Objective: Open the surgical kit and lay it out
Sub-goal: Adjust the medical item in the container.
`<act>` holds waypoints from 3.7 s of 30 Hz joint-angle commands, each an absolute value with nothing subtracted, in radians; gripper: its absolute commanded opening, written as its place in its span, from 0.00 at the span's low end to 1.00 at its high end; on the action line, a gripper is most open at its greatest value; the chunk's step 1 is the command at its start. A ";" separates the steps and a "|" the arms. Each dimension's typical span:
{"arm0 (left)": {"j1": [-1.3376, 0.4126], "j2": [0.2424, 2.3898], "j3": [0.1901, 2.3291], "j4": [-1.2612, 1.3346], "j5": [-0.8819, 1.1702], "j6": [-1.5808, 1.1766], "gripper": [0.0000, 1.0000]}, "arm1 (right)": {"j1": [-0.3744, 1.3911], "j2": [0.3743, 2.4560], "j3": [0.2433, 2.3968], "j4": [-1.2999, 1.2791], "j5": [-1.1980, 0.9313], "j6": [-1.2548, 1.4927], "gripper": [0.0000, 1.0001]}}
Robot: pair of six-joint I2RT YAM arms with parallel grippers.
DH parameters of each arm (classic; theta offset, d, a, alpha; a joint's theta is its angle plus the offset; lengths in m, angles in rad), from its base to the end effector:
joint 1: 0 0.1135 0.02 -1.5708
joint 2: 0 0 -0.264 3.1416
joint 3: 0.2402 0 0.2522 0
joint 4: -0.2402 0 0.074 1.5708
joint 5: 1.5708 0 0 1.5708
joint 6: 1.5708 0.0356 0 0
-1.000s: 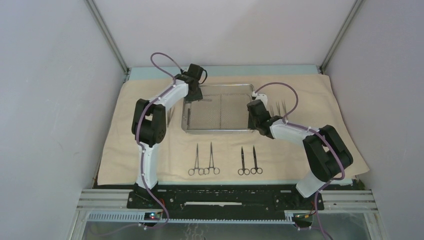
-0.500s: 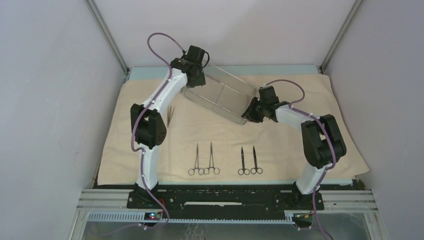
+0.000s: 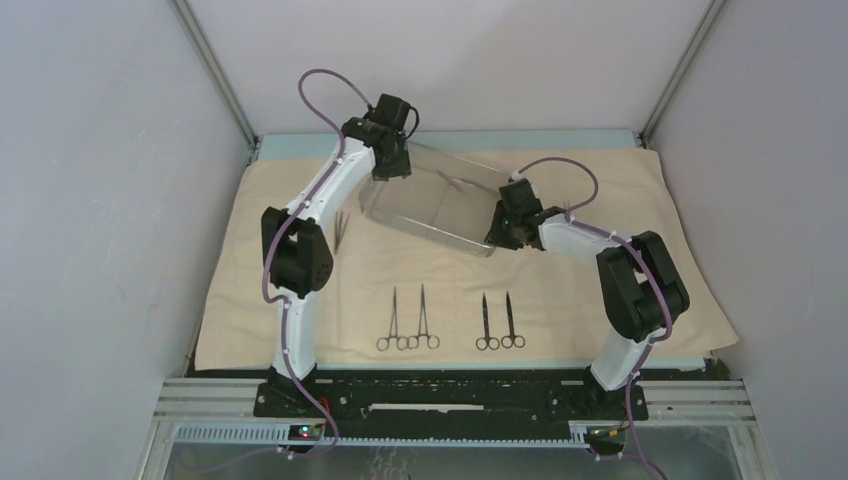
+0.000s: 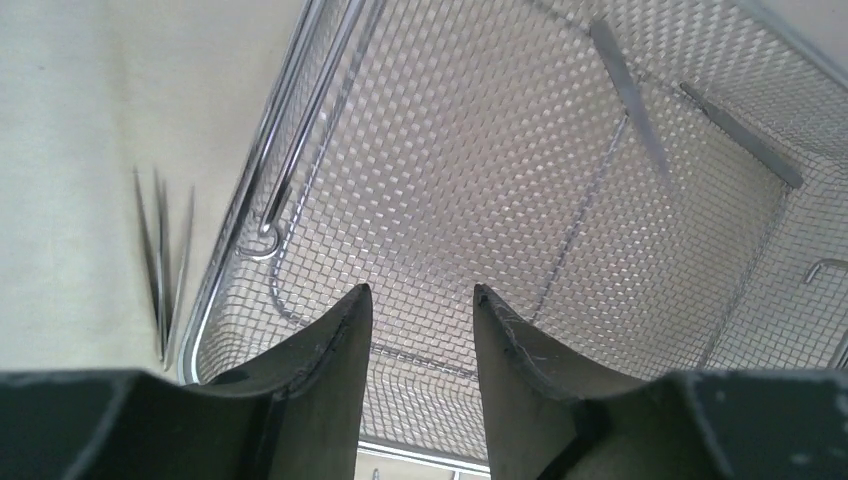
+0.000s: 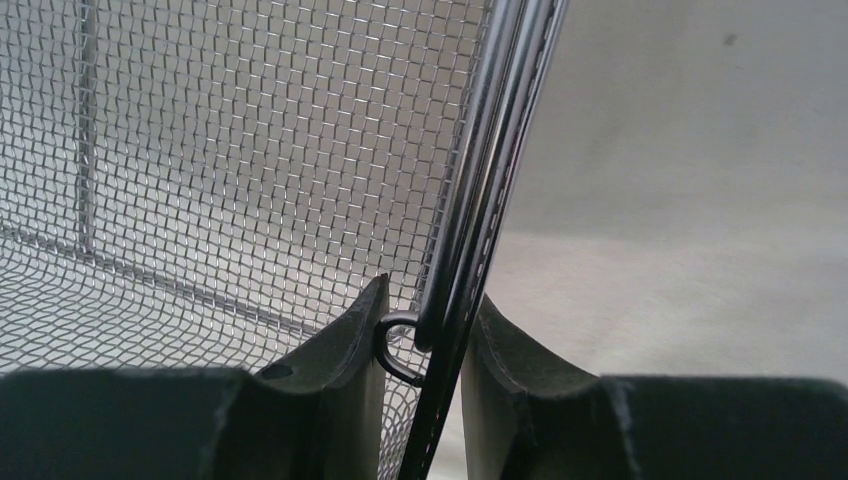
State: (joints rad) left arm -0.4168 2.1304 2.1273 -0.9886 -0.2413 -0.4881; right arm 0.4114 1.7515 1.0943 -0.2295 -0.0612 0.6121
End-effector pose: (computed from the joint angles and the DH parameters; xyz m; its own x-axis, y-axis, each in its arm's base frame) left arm 0.4284 -0.1804 0.3056 -0.8042 -0.1419 -0.5772 -0.1173 0.9899 -0.0800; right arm 0.3357 0.1489 0.1862 -0.8311 0.2631 -0.4900 0.0525 0.9142 0.4019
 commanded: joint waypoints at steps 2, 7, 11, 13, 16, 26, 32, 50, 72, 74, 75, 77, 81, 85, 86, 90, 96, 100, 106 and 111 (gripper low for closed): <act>-0.426 2.097 2.019 -0.848 -0.146 -0.468 0.46 | 0.512 1.606 1.066 0.059 0.204 0.460 0.00; -0.427 2.104 1.940 -0.761 -0.088 -0.495 0.46 | 0.557 1.589 1.013 0.134 0.341 0.340 0.00; -0.432 2.108 1.883 -0.684 -0.030 -0.532 0.45 | 0.562 1.565 0.972 0.180 0.378 0.315 0.00; -0.439 2.100 1.853 -0.642 -0.008 -0.548 0.45 | 0.580 1.549 0.944 0.224 0.423 0.295 0.00; -0.454 2.073 1.790 -0.573 -0.008 -0.564 0.45 | 0.603 1.550 0.933 0.264 0.480 0.249 0.00; -0.492 2.079 1.758 -0.542 0.003 -0.513 0.45 | 0.597 1.611 1.011 0.184 0.490 0.288 0.00; -0.494 2.097 1.752 -0.576 -0.028 -0.481 0.44 | 0.560 1.625 1.032 0.135 0.407 0.331 0.00; -0.492 2.059 1.809 -0.899 -0.038 -0.391 0.44 | 0.431 1.691 1.120 -0.114 0.101 0.480 0.00; -0.480 2.107 1.790 -0.913 -0.124 -0.292 0.46 | 0.433 1.760 1.173 -0.178 0.034 0.378 0.00; -0.480 2.115 1.790 -0.897 -0.157 -0.286 0.47 | 0.433 1.767 1.167 -0.171 0.043 0.364 0.00; -0.480 2.119 1.795 -0.890 -0.164 -0.285 0.47 | 0.432 1.770 1.167 -0.172 0.046 0.359 0.00; -0.480 2.132 1.804 -0.878 -0.174 -0.278 0.50 | 0.428 1.778 1.166 -0.171 0.041 0.344 0.00; -0.476 2.183 1.851 -0.870 -0.147 -0.255 0.52 | 0.419 1.779 1.155 -0.156 0.037 0.328 0.00; -0.471 2.241 1.890 -0.870 -0.147 -0.255 0.52 | 0.413 1.787 1.148 -0.149 0.037 0.318 0.00; -0.468 2.249 1.898 -0.870 -0.148 -0.257 0.52 | 0.412 1.787 1.144 -0.146 0.038 0.315 0.00; -0.456 2.264 1.910 -0.855 -0.137 -0.256 0.52 | 0.407 1.787 1.127 -0.126 0.028 0.305 0.00; -0.456 2.230 1.878 -0.841 -0.142 -0.248 0.50 | 0.401 1.797 1.125 -0.105 0.018 0.273 0.00; -0.442 2.254 1.875 -0.853 -0.154 -0.238 0.49 | 0.384 1.807 1.126 -0.099 0.011 0.273 0.00; -0.439 2.303 1.873 -0.857 -0.045 -0.259 0.46 | 0.373 1.804 1.125 -0.093 0.011 0.271 0.00; -0.447 2.319 1.871 -0.852 -0.008 -0.294 0.37 | 0.371 1.804 1.126 -0.092 0.011 0.272 0.00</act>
State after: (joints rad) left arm -0.4397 2.2688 1.8668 -0.8585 -0.0700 -0.2649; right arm 0.3809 1.8198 1.1107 -0.1921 0.0502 0.2527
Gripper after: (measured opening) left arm 0.412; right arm 0.334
